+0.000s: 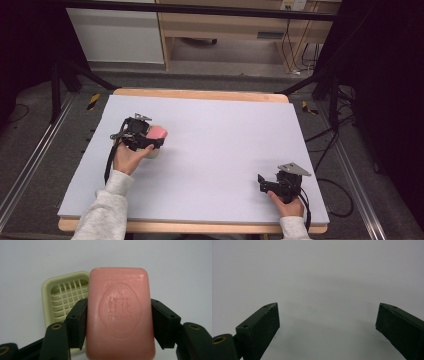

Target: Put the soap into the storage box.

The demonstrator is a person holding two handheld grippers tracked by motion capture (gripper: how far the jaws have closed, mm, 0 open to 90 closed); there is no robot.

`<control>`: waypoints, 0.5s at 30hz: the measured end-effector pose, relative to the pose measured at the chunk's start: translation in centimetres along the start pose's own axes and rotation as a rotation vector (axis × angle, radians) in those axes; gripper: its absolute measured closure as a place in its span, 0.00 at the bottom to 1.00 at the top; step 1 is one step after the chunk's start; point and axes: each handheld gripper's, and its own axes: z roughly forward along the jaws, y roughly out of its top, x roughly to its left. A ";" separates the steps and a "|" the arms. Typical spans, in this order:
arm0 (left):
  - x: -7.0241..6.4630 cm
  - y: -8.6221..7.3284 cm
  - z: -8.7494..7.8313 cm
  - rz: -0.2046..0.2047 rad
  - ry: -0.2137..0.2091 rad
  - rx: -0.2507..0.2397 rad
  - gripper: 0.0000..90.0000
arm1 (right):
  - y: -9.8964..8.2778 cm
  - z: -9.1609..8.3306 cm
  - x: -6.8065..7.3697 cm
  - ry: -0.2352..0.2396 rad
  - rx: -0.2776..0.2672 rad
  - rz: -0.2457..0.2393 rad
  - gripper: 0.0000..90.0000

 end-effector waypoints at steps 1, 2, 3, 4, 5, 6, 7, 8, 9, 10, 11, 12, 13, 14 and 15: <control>0.1 0.0 0.1 -0.006 0.000 -0.002 0.41 | 0.0 0.0 0.0 0.000 0.000 0.000 0.06; 0.2 0.0 0.2 -0.007 0.002 -0.002 0.41 | 0.0 0.0 0.0 0.000 0.000 0.000 0.06; 0.2 0.1 0.2 -0.011 0.002 -0.004 0.41 | 0.0 0.0 0.0 0.001 0.001 0.000 0.06; 0.3 0.1 0.3 -0.012 0.004 -0.005 0.41 | 0.0 0.0 0.0 0.000 0.000 -0.002 0.06; 0.4 0.1 0.4 -0.017 0.006 -0.007 0.41 | 0.0 0.0 0.0 0.000 0.000 -0.003 0.06; 0.5 0.1 0.5 -0.018 0.010 -0.008 0.41 | 0.0 0.0 0.0 0.000 0.000 -0.001 0.06; 0.6 0.2 0.5 -0.013 0.018 -0.008 0.41 | 0.0 0.0 0.0 0.000 0.000 -0.001 0.06; 0.6 0.2 0.6 -0.015 0.022 -0.010 0.41 | 0.0 0.0 0.0 0.000 0.000 0.001 0.06; 0.7 0.2 0.7 -0.016 0.025 -0.013 0.41 | 0.0 0.0 0.0 0.000 0.001 -0.001 0.06; 0.7 0.2 0.7 -0.020 0.024 -0.013 0.41 | 0.0 0.0 0.0 0.000 0.001 -0.001 0.06; 0.8 0.2 0.8 -0.023 0.026 -0.013 0.41 | 0.0 0.0 0.0 0.000 0.001 -0.001 0.06; 0.9 0.2 0.8 -0.024 0.027 -0.012 0.41 | 0.0 0.0 0.0 0.001 0.002 0.001 0.06; 1.0 0.2 0.9 -0.027 0.029 -0.013 0.41 | 0.0 0.0 0.0 0.001 0.001 -0.002 0.06; 1.1 0.2 1.0 -0.026 0.030 -0.011 0.41 | 0.0 0.0 0.0 0.000 0.001 -0.001 0.06; 1.1 0.2 1.1 -0.033 0.032 -0.014 0.41 | 0.0 0.0 0.0 0.001 0.001 -0.001 0.06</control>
